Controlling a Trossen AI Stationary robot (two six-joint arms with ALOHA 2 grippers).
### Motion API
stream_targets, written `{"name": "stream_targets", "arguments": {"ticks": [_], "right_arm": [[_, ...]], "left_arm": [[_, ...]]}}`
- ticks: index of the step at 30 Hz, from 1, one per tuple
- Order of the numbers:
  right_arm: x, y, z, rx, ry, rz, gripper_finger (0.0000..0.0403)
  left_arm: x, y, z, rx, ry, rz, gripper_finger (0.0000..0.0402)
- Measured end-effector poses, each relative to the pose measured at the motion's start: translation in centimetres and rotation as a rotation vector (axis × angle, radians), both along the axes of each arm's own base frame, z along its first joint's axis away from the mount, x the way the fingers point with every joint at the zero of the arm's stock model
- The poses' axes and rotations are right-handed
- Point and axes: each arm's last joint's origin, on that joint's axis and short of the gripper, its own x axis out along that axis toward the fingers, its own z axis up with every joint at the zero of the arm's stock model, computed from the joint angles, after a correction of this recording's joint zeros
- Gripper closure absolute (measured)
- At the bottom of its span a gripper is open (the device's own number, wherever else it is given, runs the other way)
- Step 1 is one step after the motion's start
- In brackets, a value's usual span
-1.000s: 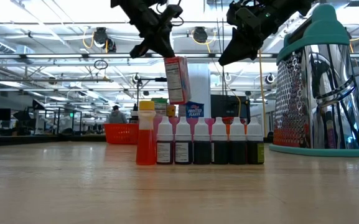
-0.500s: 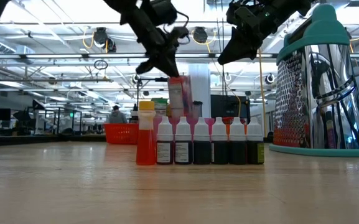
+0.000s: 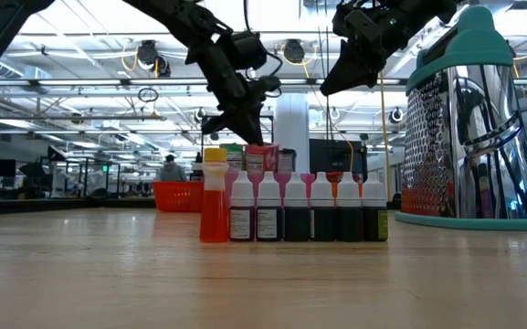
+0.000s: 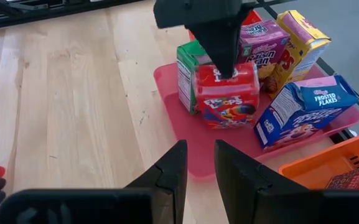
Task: Pick & Place Kitchen Items
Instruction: Put the red cereal box into the pink bin, then put the small black food coloring bottle into the red bin
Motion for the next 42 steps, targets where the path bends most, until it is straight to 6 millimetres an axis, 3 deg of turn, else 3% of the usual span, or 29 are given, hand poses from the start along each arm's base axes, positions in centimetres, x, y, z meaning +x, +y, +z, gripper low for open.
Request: {"name": "stream_targets", "arguments": {"ticks": [13, 16, 22, 26, 31, 36, 42], "right_arm": [[0.0, 0.0, 0.0, 0.0, 0.0, 0.0, 0.0328], [0.0, 0.0, 0.0, 0.0, 0.0, 0.0, 0.0328], [0.0, 0.0, 0.0, 0.001, 0.003, 0.0, 0.0328], [0.0, 0.0, 0.0, 0.001, 0.004, 0.0, 0.0328], [0.0, 0.0, 0.0, 0.013, 0.0, 0.007, 0.0328], [0.6, 1.5, 0.4, 0.101, -0.072, 0.22, 0.0328], [1.0, 4.9, 0.5, 0.105, -0.075, 0.389, 0.0328]], "left_arm": [[0.2, 0.1, 0.3, 0.097, -0.009, -0.088, 0.0234], [-0.3, 0.2, 1.0, 0.095, -0.033, -0.121, 0.0218], [-1.8, -0.4, 4.5, 0.136, -0.125, -0.176, 0.0207], [-2.9, -2.0, 7.2, 0.21, -0.172, -0.24, 0.0206], [-3.2, -6.3, 9.5, 0.28, -0.201, -0.379, 0.0206], [-3.0, -10.6, 10.1, 0.399, -0.122, -0.443, 0.0206], [-3.0, -13.4, 9.7, 0.445, -0.027, -0.45, 0.0206]]}}
